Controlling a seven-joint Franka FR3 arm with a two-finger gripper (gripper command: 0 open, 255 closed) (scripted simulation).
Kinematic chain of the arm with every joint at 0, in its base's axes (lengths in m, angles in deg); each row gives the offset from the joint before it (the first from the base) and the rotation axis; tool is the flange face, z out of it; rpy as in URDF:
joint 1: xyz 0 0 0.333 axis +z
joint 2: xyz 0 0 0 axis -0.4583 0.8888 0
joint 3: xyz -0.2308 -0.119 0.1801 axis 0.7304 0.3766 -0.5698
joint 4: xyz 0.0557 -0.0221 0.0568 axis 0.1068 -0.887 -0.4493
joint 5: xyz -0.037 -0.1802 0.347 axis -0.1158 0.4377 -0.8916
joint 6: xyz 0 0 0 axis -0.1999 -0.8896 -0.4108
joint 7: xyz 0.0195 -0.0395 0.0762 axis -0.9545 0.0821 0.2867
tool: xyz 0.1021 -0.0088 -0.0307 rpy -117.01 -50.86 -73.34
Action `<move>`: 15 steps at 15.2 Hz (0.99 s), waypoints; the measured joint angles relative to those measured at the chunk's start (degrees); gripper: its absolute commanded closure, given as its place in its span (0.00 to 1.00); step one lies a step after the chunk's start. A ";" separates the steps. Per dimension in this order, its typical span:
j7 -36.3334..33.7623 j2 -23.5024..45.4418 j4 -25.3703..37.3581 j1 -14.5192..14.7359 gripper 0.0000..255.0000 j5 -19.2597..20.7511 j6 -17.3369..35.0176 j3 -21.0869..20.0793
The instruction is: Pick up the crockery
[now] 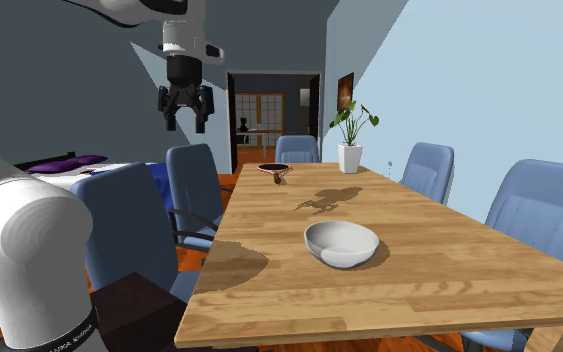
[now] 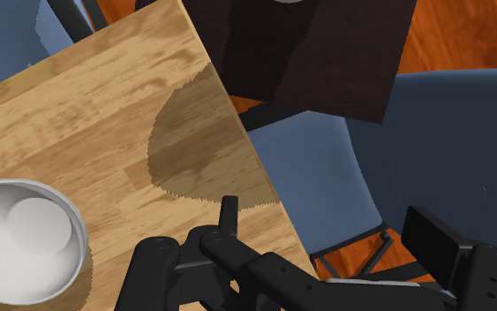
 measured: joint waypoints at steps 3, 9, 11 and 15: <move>0.49 1.65 -0.43 -0.32 0.00 0.51 1.99 0.67; 3.03 10.00 -0.69 -1.86 0.00 2.66 10.42 4.16; 3.87 12.66 -0.84 -2.36 0.00 3.23 13.18 5.29; 5.70 20.04 0.64 -3.24 0.00 3.82 19.04 7.72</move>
